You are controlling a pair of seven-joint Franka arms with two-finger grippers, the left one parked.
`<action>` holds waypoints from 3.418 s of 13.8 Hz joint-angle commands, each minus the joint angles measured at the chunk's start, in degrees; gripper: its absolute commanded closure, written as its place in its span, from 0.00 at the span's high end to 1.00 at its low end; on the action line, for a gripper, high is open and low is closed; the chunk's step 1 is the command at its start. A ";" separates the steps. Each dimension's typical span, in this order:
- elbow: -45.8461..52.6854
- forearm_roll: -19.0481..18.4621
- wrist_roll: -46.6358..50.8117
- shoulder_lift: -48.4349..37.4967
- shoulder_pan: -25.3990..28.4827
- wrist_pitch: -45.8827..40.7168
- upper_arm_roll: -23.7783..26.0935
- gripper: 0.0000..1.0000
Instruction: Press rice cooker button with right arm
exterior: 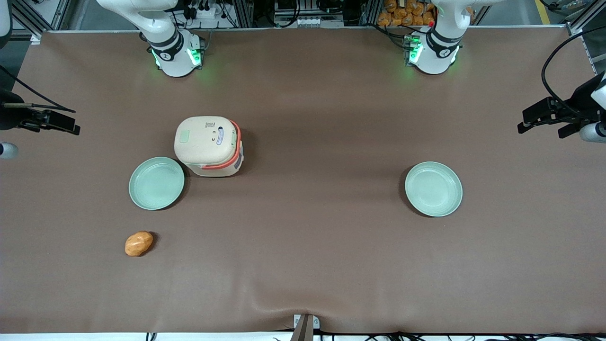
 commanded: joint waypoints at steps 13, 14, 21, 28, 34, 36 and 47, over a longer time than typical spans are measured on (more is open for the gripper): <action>0.65 0.55 0.14 -1.08 1.68 -3.11 -0.02 1.00; 0.65 0.20 0.14 -0.91 1.68 -3.02 -0.02 1.00; 0.30 1.69 0.58 -0.29 4.57 -1.97 0.25 1.00; -2.95 7.67 0.40 3.75 10.89 0.75 0.33 1.00; -9.62 7.58 0.41 5.60 12.66 6.12 0.33 0.73; -11.81 7.58 0.58 5.68 13.28 5.68 0.33 0.36; -19.38 8.11 1.20 10.43 15.83 5.07 0.42 0.00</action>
